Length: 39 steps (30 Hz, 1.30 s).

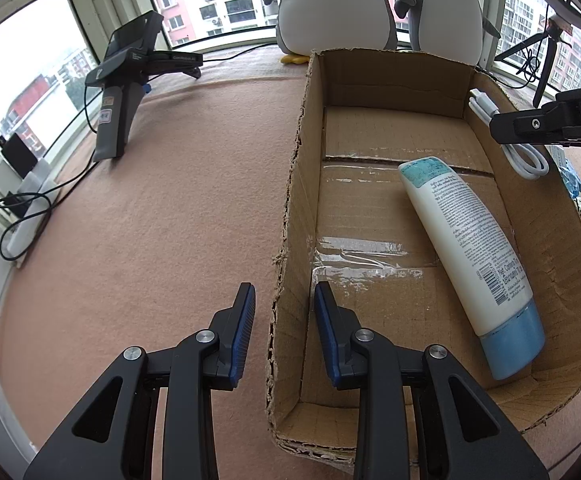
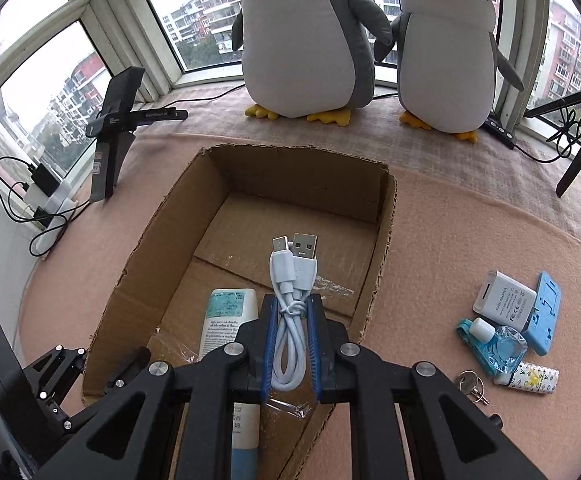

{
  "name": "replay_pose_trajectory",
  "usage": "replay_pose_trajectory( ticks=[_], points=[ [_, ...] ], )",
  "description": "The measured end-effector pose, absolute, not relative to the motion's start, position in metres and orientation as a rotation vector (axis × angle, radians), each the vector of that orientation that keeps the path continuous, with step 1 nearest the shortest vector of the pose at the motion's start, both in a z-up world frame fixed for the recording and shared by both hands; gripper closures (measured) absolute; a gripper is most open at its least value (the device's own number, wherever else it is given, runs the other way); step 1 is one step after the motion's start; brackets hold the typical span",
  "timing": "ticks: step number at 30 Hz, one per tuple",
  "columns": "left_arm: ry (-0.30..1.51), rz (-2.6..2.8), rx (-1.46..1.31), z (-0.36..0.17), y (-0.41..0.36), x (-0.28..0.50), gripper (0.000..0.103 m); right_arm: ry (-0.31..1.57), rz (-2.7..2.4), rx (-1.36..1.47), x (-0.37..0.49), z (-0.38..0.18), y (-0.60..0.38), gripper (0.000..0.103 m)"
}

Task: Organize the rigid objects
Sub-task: 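Carry the white USB cable into the box and release it, then move the right tool to the blue round tape measure and grasp it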

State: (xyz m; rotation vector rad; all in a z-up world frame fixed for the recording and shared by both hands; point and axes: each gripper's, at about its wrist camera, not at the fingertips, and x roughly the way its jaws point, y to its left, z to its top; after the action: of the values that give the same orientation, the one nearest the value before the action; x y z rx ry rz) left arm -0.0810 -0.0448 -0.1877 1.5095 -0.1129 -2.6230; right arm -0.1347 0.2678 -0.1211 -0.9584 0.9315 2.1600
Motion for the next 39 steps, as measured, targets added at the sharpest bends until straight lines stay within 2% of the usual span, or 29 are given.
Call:
replay_pose_trajectory(
  ticks=[1, 4, 17, 26, 39],
  points=[
    [-0.112, -2.623, 1.509, -0.188, -0.045, -0.081, 0.074, 0.926, 2.162, -0.951, -0.134, -0.120, 0.268, 0.085],
    [-0.113, -2.623, 1.508, -0.188, -0.044, -0.081, 0.074, 0.907, 2.166, -0.920, -0.131, -0.113, 0.267, 0.046],
    [-0.114, -2.623, 1.508, -0.188, -0.044, -0.081, 0.074, 0.895, 2.171, -0.878, -0.109, -0.093, 0.257, 0.045],
    [-0.115, -2.627, 1.509, -0.187, -0.044, -0.082, 0.075, 0.858, 2.121, -0.842, -0.041, -0.062, 0.235, 0.045],
    [-0.130, -2.640, 1.510, -0.188, -0.042, -0.083, 0.076, 0.805, 2.012, -0.742, 0.068, 0.010, 0.197, 0.045]
  ],
)
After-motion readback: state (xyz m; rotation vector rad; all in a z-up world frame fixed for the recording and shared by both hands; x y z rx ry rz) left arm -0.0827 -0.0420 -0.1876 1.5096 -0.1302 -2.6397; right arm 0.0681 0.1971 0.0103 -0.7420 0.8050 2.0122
